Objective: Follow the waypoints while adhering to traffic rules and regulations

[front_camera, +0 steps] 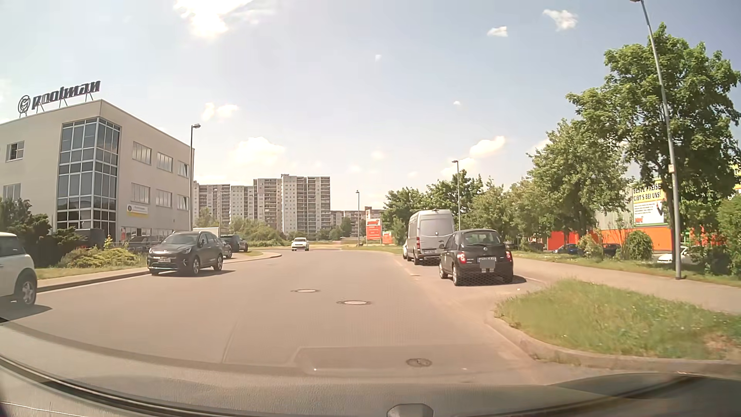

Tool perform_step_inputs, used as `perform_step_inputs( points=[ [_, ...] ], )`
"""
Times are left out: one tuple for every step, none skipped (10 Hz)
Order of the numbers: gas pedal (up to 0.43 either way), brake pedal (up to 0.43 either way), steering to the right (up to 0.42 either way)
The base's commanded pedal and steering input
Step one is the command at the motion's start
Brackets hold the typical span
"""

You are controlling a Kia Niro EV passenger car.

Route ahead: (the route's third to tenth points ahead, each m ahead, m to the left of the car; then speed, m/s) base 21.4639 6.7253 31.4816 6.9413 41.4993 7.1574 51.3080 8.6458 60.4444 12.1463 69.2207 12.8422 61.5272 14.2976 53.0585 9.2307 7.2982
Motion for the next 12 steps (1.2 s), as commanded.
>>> perform_step_inputs(
  points=[
    [0.24,0.0,-0.021],
    [0.228,0.0,-0.02],
    [0.228,0.0,-0.019],
    [0.228,0.0,-0.018],
    [0.228,0.0,-0.017],
    [0.22,0.0,-0.014],
    [0.22,0.0,-0.01],
    [0.22,0.0,-0.005],
    [0.22,0.0,-0.003],
    [0.248,0.0,-0.003],
    [0.311,0.0,-0.002],
    [0.319,0.0,-0.002]
  ],
)
